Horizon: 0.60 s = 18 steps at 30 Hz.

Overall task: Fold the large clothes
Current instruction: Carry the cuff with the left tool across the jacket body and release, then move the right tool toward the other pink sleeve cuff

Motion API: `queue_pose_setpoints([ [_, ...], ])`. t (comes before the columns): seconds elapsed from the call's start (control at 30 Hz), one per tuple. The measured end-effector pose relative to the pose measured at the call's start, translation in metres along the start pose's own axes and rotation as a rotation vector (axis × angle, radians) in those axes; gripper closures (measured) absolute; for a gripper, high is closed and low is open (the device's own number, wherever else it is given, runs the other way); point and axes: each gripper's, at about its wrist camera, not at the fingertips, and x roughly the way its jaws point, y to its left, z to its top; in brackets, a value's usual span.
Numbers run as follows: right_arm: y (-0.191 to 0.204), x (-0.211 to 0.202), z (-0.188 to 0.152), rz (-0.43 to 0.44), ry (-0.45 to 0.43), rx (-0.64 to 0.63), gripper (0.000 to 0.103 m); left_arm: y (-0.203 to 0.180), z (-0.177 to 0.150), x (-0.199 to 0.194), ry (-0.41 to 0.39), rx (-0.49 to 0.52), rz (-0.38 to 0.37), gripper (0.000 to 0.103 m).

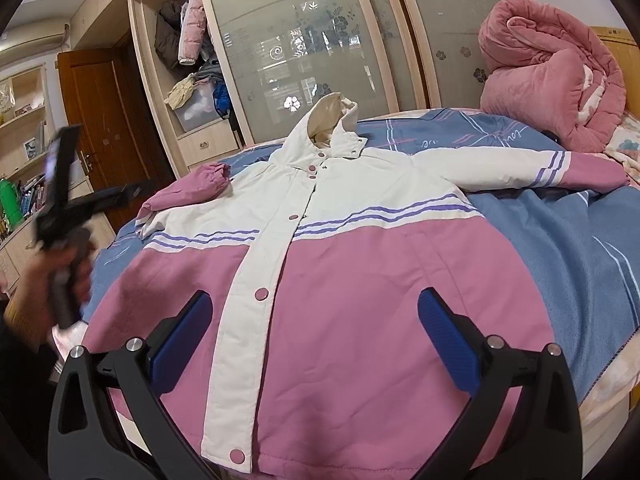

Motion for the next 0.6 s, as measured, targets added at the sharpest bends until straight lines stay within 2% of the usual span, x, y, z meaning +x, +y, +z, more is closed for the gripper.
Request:
queue_pose_setpoints([
  [0.07, 0.000, 0.000, -0.001, -0.007, 0.003, -0.006, 0.001, -0.007, -0.019, -0.012, 0.018, -0.053, -0.042, 0.002],
  [0.13, -0.002, 0.002, -0.003, -0.016, 0.010, -0.003, 0.001, -0.007, -0.033, -0.011, 0.074, -0.119, -0.075, 0.002],
  [0.2, -0.005, 0.005, -0.005, -0.015, 0.026, 0.005, 0.001, -0.007, -0.047, -0.009, 0.142, -0.166, -0.053, 0.002],
  [0.27, -0.009, 0.007, -0.007, -0.029, 0.036, 0.014, 0.001, -0.012, -0.056, -0.013, 0.143, -0.168, -0.048, 0.002],
  [0.37, -0.015, 0.012, -0.009, -0.061, 0.040, 0.028, 0.001, -0.024, -0.061, -0.021, 0.132, -0.144, -0.102, 0.002],
  [0.43, -0.016, 0.015, -0.009, -0.089, 0.033, 0.029, 0.001, -0.030, -0.061, -0.022, 0.125, -0.140, -0.110, 0.002],
  [0.6, -0.012, 0.023, -0.008, -0.110, 0.040, 0.019, 0.001, -0.037, -0.059, -0.025, 0.151, -0.156, -0.163, 0.002],
])
